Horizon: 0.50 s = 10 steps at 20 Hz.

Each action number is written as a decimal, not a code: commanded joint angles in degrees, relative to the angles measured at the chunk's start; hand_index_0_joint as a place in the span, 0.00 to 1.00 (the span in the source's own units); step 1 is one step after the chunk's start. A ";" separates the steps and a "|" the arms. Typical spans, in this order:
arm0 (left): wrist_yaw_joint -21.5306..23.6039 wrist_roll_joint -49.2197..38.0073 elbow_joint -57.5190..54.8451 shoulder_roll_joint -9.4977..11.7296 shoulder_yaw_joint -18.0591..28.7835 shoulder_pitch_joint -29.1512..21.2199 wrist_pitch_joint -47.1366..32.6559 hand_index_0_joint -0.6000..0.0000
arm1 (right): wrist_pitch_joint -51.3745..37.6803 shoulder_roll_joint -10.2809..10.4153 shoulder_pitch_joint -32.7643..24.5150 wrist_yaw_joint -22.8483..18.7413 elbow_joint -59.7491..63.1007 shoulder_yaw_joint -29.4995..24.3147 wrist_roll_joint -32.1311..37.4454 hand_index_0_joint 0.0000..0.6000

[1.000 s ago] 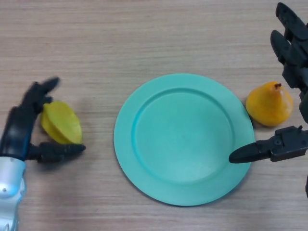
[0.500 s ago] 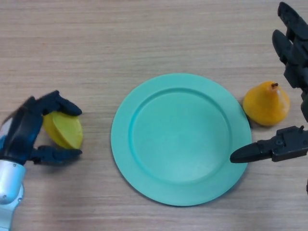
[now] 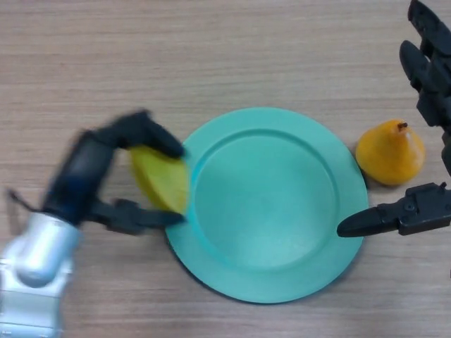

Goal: Pick up the yellow starfruit and place it on the plate

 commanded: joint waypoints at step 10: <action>0.27 -5.46 15.19 -3.29 -3.81 -10.68 -15.24 0.00 | -6.42 -1.40 -0.66 -2.50 -3.63 -3.93 2.49 0.00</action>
